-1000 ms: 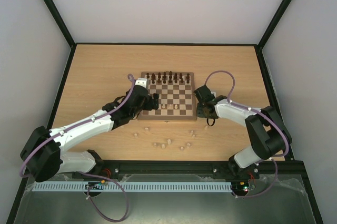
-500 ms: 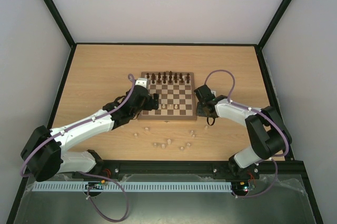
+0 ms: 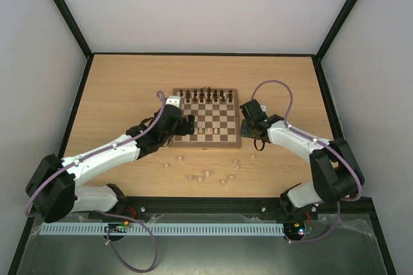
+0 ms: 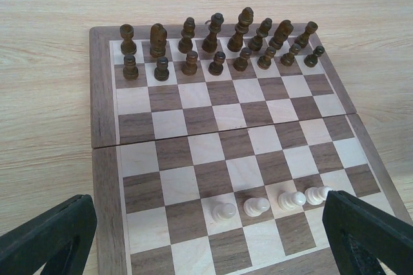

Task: Set up the chess pieces on the board
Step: Pick up the chess piece at the center of the board, then place the chess piece on the chessboard.

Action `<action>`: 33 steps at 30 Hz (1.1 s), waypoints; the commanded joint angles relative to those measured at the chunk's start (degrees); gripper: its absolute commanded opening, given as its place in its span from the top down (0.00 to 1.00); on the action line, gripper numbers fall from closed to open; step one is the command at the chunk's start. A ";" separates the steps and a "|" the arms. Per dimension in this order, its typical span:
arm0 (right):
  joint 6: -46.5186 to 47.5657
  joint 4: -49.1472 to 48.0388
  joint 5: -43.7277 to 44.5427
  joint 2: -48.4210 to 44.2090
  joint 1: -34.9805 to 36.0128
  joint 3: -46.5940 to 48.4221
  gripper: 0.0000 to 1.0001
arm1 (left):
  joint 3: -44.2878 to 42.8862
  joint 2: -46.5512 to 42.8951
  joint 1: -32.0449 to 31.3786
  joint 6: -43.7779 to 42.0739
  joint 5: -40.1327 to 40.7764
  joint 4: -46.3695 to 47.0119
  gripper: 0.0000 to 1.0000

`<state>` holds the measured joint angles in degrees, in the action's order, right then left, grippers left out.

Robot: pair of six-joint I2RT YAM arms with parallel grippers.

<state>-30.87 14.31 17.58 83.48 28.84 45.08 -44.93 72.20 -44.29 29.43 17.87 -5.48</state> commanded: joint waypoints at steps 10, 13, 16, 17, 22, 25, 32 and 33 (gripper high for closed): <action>3.44 5.78 -2.55 0.58 6.36 10.49 0.95 | 0.55 0.92 0.88 0.17 1.55 0.50 0.01; 3.82 5.80 -2.89 3.46 8.27 12.55 0.95 | 0.61 1.10 0.96 0.14 1.64 0.47 0.01; 4.02 5.97 -3.52 5.98 9.42 14.39 0.95 | 0.58 0.99 1.06 0.16 1.56 0.55 0.01; 4.06 5.98 -3.74 6.77 9.77 14.89 0.95 | 0.67 1.01 1.05 0.18 1.56 0.55 0.01; 4.15 6.30 -4.29 9.97 11.16 16.69 0.95 | 0.70 1.22 1.14 0.17 1.56 0.64 0.01; 4.15 6.43 -4.54 11.24 11.40 16.88 0.95 | 0.71 1.26 1.19 0.18 1.53 0.60 0.01; 4.41 6.17 -5.34 13.01 12.11 17.05 0.94 | 0.70 1.34 1.23 0.14 1.47 0.64 0.01; 4.49 6.17 -5.44 13.14 12.18 16.99 0.94 | 0.69 1.36 1.24 0.14 1.47 0.64 0.01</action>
<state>-27.18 17.34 12.86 95.72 40.34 60.60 -44.93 72.88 -43.42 29.43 18.50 -5.45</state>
